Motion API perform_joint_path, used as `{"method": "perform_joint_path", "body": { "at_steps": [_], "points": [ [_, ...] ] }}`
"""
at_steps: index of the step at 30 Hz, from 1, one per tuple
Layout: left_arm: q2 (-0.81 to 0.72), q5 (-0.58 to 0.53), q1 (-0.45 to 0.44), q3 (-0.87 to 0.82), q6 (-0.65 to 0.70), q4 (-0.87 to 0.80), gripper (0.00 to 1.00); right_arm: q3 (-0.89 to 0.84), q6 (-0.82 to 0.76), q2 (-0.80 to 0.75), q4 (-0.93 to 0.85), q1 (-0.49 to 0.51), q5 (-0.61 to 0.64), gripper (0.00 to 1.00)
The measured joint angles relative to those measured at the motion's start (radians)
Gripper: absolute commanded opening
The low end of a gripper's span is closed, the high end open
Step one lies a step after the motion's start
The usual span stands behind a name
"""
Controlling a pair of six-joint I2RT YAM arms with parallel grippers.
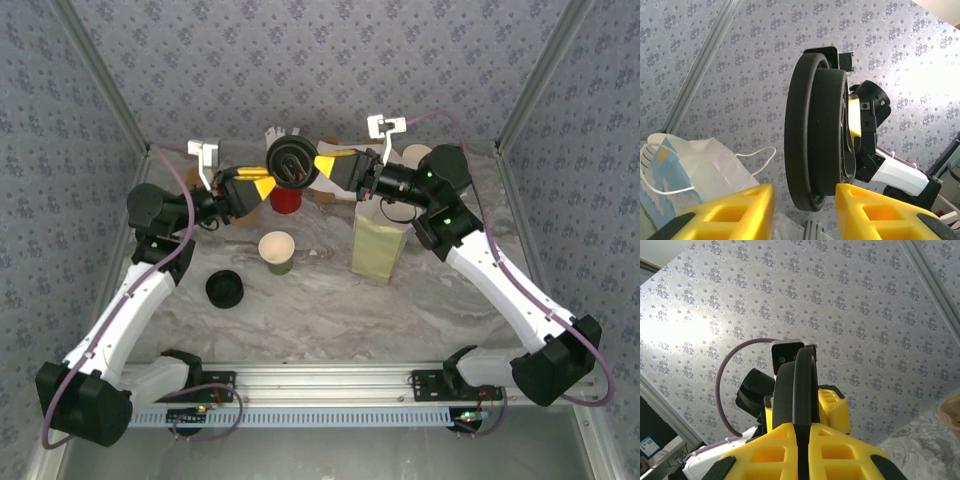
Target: Pack the takeout coffee
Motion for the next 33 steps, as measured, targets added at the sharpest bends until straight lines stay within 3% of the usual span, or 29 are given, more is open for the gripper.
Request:
{"method": "perform_joint_path", "body": {
  "at_steps": [11, 16, 19, 21, 27, 33],
  "points": [
    [-0.011, 0.0, -0.007, 0.0, -0.002, 0.026, 0.23, -0.023, 0.015, 0.0, 0.03, 0.005, 0.031, 0.13],
    [-0.03, -0.001, -0.007, 0.0, 0.014, 0.003, 0.2, -0.04, 0.013, 0.0, 0.032, 0.009, 0.044, 0.19],
    [-0.047, -0.006, -0.011, 0.0, 0.033, -0.026, 0.2, -0.045, -0.008, 0.0, -0.003, 0.011, 0.059, 0.32],
    [-0.062, -0.018, -0.014, 0.0, 0.051, -0.064, 0.18, -0.047, -0.041, -0.003, -0.043, 0.012, 0.08, 0.42],
    [-0.119, -0.044, 0.012, 0.0, 0.084, -0.248, 0.16, -0.029, -0.169, -0.014, -0.259, 0.021, 0.161, 0.54],
    [-0.171, -0.037, 0.116, -0.029, 0.068, -0.411, 0.15, 0.096, -0.263, 0.021, -0.558, 0.058, 0.282, 0.54]
  ]
}}
